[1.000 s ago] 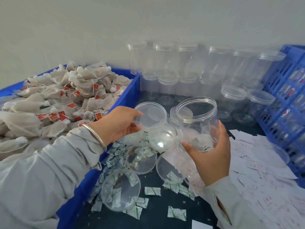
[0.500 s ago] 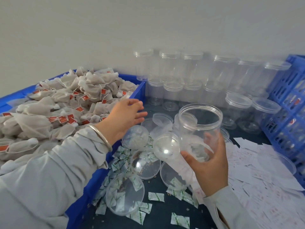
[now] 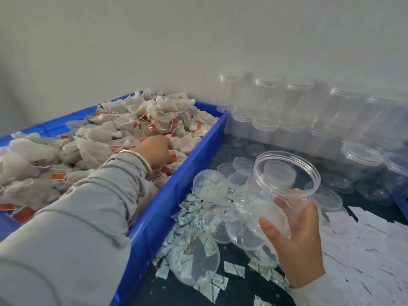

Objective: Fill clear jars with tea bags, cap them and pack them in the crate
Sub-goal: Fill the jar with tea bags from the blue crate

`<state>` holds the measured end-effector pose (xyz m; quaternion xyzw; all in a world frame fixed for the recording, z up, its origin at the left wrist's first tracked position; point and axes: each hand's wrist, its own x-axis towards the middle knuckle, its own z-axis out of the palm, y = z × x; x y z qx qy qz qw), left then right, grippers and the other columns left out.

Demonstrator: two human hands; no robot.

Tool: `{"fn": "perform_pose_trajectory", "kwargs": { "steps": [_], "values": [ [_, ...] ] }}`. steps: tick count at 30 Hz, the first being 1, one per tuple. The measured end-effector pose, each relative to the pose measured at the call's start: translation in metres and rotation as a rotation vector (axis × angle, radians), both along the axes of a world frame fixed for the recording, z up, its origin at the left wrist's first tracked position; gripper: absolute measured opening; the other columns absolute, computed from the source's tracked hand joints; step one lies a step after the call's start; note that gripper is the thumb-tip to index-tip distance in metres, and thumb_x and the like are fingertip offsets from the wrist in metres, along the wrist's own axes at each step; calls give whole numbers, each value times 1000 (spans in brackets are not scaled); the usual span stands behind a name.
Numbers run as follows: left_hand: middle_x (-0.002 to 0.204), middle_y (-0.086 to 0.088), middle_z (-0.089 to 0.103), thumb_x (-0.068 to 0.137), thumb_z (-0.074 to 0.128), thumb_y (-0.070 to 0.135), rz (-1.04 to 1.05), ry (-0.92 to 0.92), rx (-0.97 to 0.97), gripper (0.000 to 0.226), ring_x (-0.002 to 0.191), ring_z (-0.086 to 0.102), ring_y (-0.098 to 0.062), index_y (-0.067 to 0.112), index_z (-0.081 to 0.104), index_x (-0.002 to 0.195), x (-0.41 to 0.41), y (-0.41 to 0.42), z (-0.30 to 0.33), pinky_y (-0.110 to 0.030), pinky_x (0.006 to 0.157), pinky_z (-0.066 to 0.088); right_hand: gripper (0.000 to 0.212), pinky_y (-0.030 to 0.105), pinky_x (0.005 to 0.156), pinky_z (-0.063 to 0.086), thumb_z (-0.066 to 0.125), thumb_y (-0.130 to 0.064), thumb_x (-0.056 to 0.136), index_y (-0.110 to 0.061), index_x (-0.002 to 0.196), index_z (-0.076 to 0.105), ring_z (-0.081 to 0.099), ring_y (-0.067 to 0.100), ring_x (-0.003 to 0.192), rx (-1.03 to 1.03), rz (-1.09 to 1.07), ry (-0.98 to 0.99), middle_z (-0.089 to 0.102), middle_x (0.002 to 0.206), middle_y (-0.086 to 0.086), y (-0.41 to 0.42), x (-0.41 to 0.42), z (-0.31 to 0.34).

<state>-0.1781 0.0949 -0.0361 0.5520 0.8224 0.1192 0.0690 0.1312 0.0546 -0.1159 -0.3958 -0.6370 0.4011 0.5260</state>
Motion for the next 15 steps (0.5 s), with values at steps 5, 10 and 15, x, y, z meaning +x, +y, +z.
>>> {"fn": "perform_pose_trajectory", "kwargs": {
  "steps": [5, 10, 15],
  "values": [
    [104, -12, 68, 77, 71, 9, 104, 87, -215, 29, 96, 62, -28, 4, 67, 105, -13, -6, -1, -36, 85, 51, 99, 18, 88, 45, 78, -50, 46, -25, 133, 37, 53, -9, 112, -44, 33, 9, 55, 126, -12, -7, -17, -1],
    [106, -12, 67, 81, 70, 9, 133, 135, -224, 24, 98, 62, -27, 4, 66, 104, -17, -4, -3, -34, 83, 50, 101, 36, 103, 41, 81, -63, 50, -30, 135, 37, 48, 2, 123, -45, 21, -47, 52, 132, -11, -15, -26, -3],
    [100, -13, 65, 89, 60, 12, 136, 143, -204, 13, 85, 57, -26, 2, 59, 81, -17, -2, -1, -31, 73, 44, 106, 46, 103, 43, 78, -57, 45, -31, 138, 35, 48, 9, 126, -64, 46, -62, 49, 137, -12, -17, -20, -6]
  ]
}}
